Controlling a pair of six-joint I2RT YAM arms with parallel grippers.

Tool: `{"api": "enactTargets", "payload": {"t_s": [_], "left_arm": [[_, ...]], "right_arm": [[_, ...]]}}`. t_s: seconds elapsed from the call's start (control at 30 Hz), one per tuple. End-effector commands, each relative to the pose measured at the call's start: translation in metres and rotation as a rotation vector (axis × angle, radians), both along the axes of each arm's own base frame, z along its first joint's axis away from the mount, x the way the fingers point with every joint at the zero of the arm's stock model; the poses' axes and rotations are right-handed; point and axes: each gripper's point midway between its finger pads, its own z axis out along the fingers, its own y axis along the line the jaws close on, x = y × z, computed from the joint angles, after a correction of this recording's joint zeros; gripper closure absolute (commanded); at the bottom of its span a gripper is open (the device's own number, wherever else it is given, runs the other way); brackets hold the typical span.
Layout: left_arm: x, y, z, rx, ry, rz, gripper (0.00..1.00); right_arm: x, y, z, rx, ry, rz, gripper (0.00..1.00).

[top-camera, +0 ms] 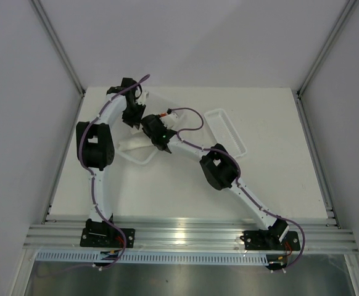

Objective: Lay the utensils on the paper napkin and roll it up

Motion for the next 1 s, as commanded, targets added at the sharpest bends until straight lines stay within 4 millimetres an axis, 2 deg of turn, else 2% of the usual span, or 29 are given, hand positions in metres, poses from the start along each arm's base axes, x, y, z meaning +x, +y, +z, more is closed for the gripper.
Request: {"api": "enactTargets", "payload": {"t_s": [0.0, 0.03, 0.07, 0.1, 0.23, 0.43, 0.53, 0.73, 0.77, 0.8, 0.9, 0.97], "left_arm": [[0.024, -0.004, 0.025, 0.004, -0.116, 0.030, 0.63], [0.015, -0.003, 0.017, 0.021, -0.059, 0.028, 0.63], [0.022, -0.004, 0.020, 0.026, -0.066, 0.030, 0.62], [0.020, -0.004, 0.004, 0.031, -0.024, 0.030, 0.62], [0.011, -0.005, -0.017, 0.041, 0.029, 0.023, 0.59], [0.013, -0.005, -0.019, 0.039, 0.014, 0.021, 0.58], [0.010, -0.005, -0.026, 0.043, 0.029, 0.016, 0.59], [0.005, -0.004, -0.036, 0.045, 0.047, 0.019, 0.60], [0.005, -0.004, -0.036, 0.045, 0.047, 0.019, 0.60], [0.006, -0.004, -0.036, 0.044, 0.045, 0.019, 0.60], [0.006, -0.004, -0.035, 0.044, 0.042, 0.019, 0.60], [0.004, -0.004, -0.037, 0.045, 0.047, 0.019, 0.60]], "right_arm": [[0.006, -0.001, 0.044, 0.072, -0.050, -0.041, 0.77], [0.005, -0.001, 0.045, 0.075, -0.049, -0.041, 0.77], [0.005, 0.000, 0.046, 0.074, -0.051, -0.038, 0.77], [0.005, -0.001, 0.046, 0.072, -0.054, -0.039, 0.77], [0.005, -0.002, 0.045, 0.062, -0.055, -0.039, 0.77], [0.005, -0.004, 0.045, 0.065, -0.054, -0.042, 0.76], [0.005, -0.005, 0.046, 0.079, -0.054, -0.047, 0.74], [0.003, -0.004, 0.065, 0.122, -0.066, -0.051, 0.65], [0.002, -0.006, 0.062, 0.121, -0.059, -0.059, 0.61], [0.002, -0.008, 0.070, 0.133, -0.060, -0.066, 0.58], [0.000, -0.010, 0.073, 0.157, -0.040, -0.079, 0.56], [-0.002, -0.012, 0.085, 0.169, -0.048, -0.085, 0.56]]}}
